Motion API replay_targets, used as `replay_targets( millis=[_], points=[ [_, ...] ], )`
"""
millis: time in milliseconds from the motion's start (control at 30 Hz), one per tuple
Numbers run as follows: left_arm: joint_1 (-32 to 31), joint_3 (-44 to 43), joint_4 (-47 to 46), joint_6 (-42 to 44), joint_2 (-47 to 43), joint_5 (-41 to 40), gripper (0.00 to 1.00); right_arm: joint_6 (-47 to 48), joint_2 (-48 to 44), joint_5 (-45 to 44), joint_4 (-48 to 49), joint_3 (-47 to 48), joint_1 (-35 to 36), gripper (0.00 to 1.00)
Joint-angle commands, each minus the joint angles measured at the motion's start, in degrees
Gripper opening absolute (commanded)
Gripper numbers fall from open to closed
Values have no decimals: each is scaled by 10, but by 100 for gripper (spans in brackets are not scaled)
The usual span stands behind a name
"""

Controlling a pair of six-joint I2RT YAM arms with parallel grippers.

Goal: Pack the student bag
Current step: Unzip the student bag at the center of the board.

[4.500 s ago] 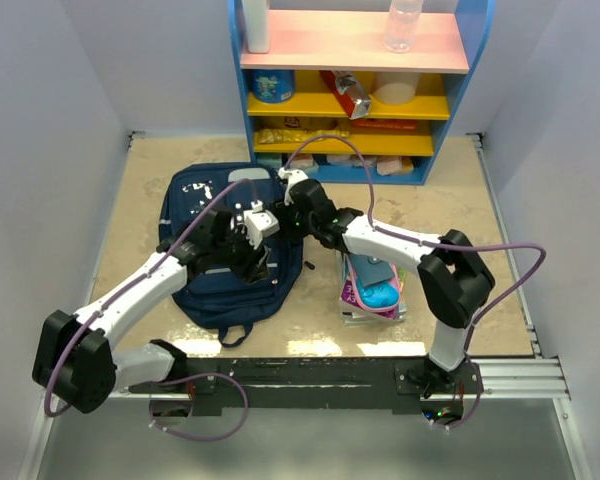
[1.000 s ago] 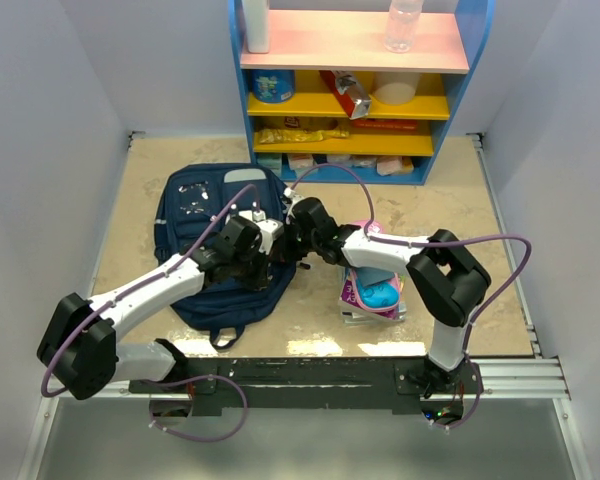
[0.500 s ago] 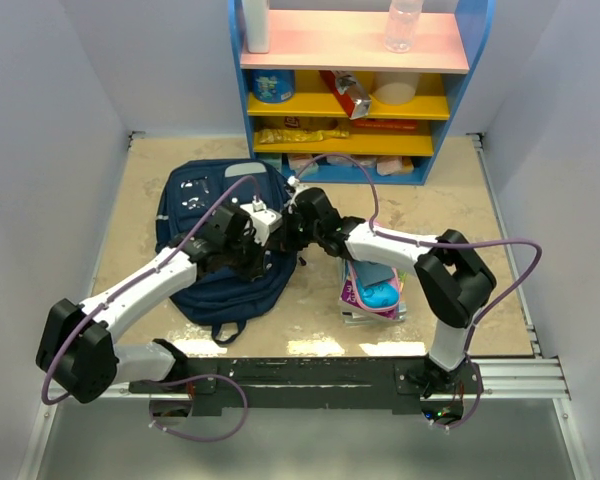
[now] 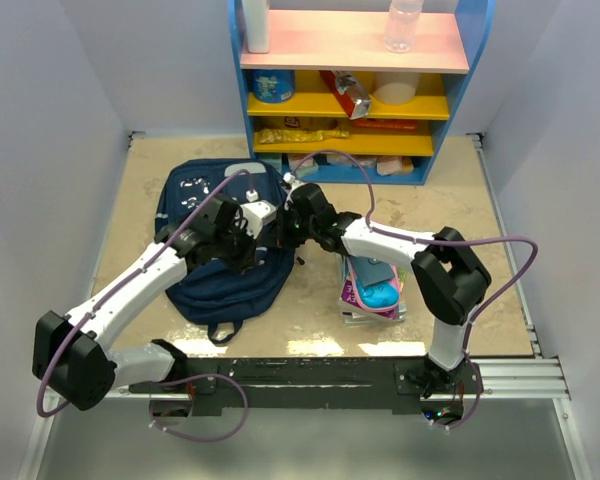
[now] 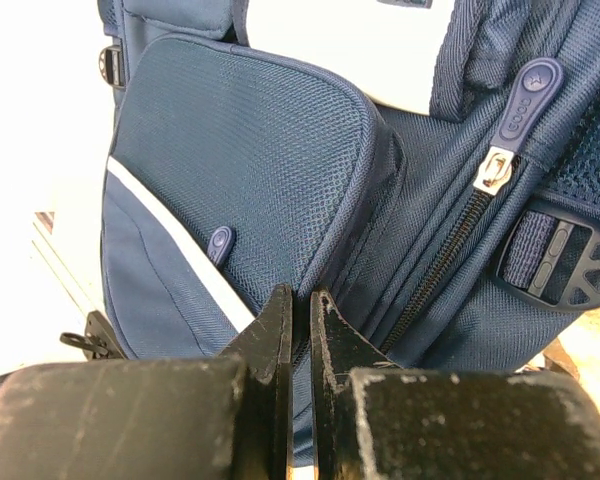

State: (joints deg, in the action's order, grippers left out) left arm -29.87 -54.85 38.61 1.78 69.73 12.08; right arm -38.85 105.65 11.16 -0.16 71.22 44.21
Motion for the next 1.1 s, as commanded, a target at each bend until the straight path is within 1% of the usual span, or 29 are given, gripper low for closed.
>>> replay_targets(
  millis=[0, 200, 367, 433, 467, 500, 567, 600, 733, 967, 1067],
  points=[
    [14, -67, 88, 25, -9, -36, 0, 48, 22, -131, -41, 29, -45, 0],
    [2, -91, 115, 52, -14, -50, 0, 56, 15, -165, -56, 35, -53, 0],
    [2, -116, 149, 95, 1, -61, 0, 59, 4, -168, -61, 38, -77, 0],
    [2, -122, 175, 124, 23, -86, 0, 62, 3, -169, -66, 44, -82, 0],
    [2, -119, 208, 136, 31, -96, 0, 63, 3, -168, -67, 46, -85, 0],
    [2, -114, 218, 158, 43, -119, 0, 64, 3, -168, -68, 48, -87, 0],
    [2, -86, 238, 175, 41, -140, 0, 68, 7, -164, -70, 54, -87, 0],
    [3, -77, 239, 189, 25, -153, 0, 69, 8, -163, -71, 56, -87, 0],
    [5, -29, 220, 216, -25, -194, 0, 69, 9, -164, -74, 57, -87, 0],
    [33, 58, 216, 245, -90, -238, 0, 76, 1, -170, -81, 59, -90, 0],
    [48, 80, 205, 267, -117, -267, 0, 76, -4, -163, -81, 59, -90, 0]
  ],
)
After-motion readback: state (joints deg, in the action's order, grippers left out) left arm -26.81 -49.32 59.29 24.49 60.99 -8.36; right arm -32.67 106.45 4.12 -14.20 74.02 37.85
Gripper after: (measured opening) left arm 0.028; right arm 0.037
